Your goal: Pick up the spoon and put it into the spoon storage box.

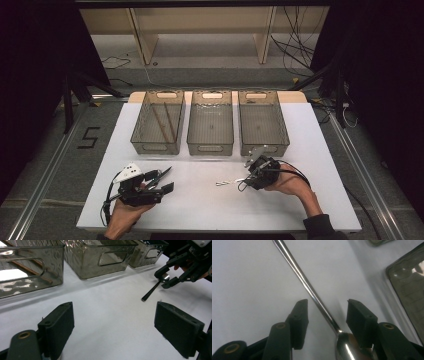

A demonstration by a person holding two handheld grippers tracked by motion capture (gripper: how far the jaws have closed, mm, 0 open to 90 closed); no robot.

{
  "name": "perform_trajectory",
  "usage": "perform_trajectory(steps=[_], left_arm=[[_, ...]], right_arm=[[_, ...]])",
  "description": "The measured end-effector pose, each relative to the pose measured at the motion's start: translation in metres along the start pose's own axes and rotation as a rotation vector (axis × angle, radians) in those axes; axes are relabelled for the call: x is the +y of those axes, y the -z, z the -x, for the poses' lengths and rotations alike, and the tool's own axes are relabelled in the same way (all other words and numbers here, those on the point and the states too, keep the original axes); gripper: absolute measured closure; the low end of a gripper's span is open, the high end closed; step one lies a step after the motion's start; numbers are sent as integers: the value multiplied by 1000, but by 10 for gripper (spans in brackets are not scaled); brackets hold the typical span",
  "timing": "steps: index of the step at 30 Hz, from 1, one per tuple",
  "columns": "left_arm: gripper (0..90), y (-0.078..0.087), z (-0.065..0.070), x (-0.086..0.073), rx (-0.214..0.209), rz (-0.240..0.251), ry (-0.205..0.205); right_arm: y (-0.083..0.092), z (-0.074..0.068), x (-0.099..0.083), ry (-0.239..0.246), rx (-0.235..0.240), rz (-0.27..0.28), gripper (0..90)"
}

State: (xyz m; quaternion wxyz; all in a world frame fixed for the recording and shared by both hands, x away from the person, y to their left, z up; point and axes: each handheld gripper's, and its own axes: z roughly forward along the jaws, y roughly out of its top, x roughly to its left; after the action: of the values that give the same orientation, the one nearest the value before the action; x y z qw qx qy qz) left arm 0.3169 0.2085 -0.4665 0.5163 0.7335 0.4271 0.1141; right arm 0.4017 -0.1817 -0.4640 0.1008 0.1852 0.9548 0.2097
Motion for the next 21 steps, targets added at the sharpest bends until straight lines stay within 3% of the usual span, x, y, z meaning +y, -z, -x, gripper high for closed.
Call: perform_trajectory(steps=[11, 21], left_arm=[[159, -1, 2, 0, -5, -7, -2], [159, -1, 2, 0, -3, -7, -3]], right_arm=[[-4, 4, 3, 18, 56, -41, 641], [-5, 0, 13, 101, 81, -110, 766]])
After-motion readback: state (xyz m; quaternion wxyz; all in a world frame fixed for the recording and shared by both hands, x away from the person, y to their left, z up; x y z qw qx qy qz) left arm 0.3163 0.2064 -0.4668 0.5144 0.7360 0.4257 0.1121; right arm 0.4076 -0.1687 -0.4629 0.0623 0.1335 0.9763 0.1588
